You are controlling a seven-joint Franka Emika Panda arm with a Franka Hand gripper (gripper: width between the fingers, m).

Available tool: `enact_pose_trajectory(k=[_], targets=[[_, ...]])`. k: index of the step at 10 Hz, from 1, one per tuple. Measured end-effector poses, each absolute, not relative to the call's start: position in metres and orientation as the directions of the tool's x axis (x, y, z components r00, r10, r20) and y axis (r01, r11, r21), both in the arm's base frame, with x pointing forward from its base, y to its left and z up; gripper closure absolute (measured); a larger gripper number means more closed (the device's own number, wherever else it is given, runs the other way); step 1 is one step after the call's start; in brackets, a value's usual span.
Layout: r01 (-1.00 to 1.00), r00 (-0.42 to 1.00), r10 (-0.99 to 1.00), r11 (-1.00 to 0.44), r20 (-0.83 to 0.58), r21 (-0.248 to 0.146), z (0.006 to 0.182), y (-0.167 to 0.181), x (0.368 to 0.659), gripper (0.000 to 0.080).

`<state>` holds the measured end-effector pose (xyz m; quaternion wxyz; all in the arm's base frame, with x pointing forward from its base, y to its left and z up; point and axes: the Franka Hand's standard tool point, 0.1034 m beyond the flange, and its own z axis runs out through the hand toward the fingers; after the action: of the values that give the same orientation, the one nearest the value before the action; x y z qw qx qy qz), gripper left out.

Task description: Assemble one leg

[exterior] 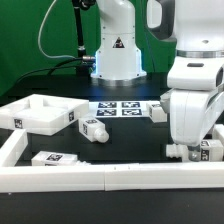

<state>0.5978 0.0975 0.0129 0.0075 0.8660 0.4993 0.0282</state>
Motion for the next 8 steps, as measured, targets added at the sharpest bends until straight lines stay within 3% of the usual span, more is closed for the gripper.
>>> enact_pose_trajectory(k=[1, 2, 3, 5, 8], targets=[[0.864, 0.5, 0.865, -0.501, 0.041, 0.041, 0.013, 0.097, 0.598, 0.0359], [0.864, 0.5, 0.865, -0.501, 0.041, 0.041, 0.013, 0.097, 0.598, 0.0359], [0.862, 0.504, 0.863, -0.506, 0.039, 0.041, 0.015, 0.094, 0.594, 0.052], [0.849, 0.527, 0.85, -0.527, 0.017, 0.029, 0.034, 0.077, 0.562, 0.0518], [0.794, 0.607, 0.794, -0.607, 0.018, 0.033, 0.07, 0.089, 0.507, 0.0518]])
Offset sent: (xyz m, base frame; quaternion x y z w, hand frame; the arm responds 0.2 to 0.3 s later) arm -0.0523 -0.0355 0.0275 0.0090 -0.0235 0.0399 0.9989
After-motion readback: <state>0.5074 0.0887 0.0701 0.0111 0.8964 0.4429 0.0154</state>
